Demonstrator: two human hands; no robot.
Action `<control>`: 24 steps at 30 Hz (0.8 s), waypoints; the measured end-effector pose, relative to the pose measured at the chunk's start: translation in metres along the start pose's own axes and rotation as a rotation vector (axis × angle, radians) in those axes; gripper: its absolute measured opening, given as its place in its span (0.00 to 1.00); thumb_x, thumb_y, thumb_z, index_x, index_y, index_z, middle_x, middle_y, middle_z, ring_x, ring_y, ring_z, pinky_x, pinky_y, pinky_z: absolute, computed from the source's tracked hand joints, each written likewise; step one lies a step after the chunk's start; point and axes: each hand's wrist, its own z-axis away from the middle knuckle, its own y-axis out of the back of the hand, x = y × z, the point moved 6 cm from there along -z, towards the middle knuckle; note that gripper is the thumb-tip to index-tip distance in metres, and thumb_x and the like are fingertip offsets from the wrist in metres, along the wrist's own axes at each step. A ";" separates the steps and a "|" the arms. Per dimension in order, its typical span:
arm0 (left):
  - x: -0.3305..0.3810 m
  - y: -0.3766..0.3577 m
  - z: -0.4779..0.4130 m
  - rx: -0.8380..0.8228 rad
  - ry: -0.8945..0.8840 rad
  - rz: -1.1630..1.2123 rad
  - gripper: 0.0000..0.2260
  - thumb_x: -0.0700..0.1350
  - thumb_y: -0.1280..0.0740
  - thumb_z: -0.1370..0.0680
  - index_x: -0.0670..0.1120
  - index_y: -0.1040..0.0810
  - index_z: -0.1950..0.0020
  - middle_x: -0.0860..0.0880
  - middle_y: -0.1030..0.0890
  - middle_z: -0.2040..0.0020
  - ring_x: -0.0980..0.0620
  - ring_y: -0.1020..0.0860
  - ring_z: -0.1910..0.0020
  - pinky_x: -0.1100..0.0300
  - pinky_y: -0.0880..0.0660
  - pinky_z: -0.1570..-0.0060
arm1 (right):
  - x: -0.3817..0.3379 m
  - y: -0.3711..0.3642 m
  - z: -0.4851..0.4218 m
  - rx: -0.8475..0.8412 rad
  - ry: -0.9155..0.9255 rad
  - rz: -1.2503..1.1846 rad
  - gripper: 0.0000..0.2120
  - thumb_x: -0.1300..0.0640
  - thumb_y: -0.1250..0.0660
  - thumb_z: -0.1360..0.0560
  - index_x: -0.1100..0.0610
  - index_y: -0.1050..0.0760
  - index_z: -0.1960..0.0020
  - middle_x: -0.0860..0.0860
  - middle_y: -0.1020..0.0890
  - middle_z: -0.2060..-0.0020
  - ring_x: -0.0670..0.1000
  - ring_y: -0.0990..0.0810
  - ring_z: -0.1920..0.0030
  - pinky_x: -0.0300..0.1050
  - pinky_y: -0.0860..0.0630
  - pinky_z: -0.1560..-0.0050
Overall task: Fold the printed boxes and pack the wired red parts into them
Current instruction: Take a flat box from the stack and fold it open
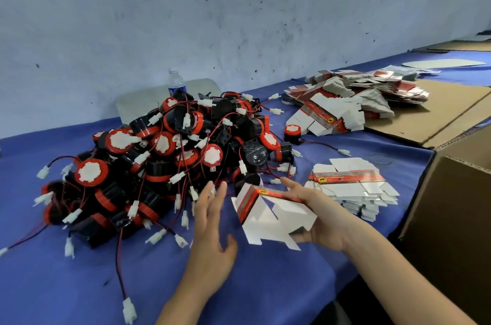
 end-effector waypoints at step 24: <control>-0.007 0.000 0.014 0.196 0.382 0.549 0.53 0.85 0.45 0.49 0.46 0.29 0.40 0.52 0.18 0.54 0.73 0.22 0.56 0.78 0.28 0.63 | 0.011 -0.058 0.024 0.028 0.691 0.191 0.21 0.43 0.33 0.34 0.51 0.24 0.45 0.46 0.16 0.55 0.43 0.19 0.54 0.34 0.25 0.56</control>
